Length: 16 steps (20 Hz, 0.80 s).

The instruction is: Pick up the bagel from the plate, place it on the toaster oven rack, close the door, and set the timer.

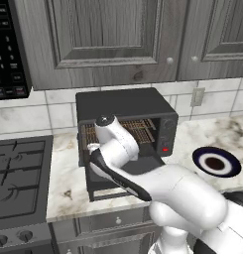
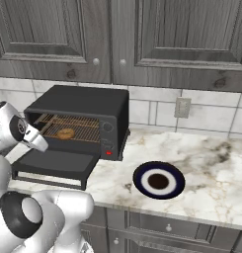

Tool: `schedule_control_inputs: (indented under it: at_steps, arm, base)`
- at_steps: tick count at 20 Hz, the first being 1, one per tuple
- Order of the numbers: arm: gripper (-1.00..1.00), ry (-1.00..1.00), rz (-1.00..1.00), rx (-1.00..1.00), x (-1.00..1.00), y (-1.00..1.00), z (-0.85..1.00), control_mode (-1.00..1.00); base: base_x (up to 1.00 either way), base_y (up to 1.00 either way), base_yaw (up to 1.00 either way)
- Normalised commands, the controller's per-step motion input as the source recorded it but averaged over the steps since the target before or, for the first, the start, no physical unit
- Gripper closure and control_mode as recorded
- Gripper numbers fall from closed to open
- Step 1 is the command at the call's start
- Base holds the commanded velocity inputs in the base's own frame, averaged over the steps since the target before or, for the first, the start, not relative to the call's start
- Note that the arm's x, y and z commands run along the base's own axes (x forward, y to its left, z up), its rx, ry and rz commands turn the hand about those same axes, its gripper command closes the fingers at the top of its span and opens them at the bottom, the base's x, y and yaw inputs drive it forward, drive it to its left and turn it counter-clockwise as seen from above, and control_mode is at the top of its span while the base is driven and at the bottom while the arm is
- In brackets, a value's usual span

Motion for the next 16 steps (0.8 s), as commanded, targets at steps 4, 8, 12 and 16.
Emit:
schedule_control_inputs:
  at_steps: [4,8,12,16]
  arm:
    - [-1.0,0.03,0.1,-0.01,-0.58,0.25,0.98,-1.0]
    - [-1.0,0.01,0.16,-0.14,-0.73,0.35,0.3,-1.0]
    - [-1.0,0.0,0.21,-0.2,-0.78,0.31,0.0,-1.0]
    - [-1.0,0.01,0.27,-0.22,-0.52,0.28,0.0,-1.0]
  base:
    - [0.0,0.0,0.0]
    - [0.0,0.0,0.0]
    - [0.0,0.0,0.0]
    - [0.0,0.0,0.0]
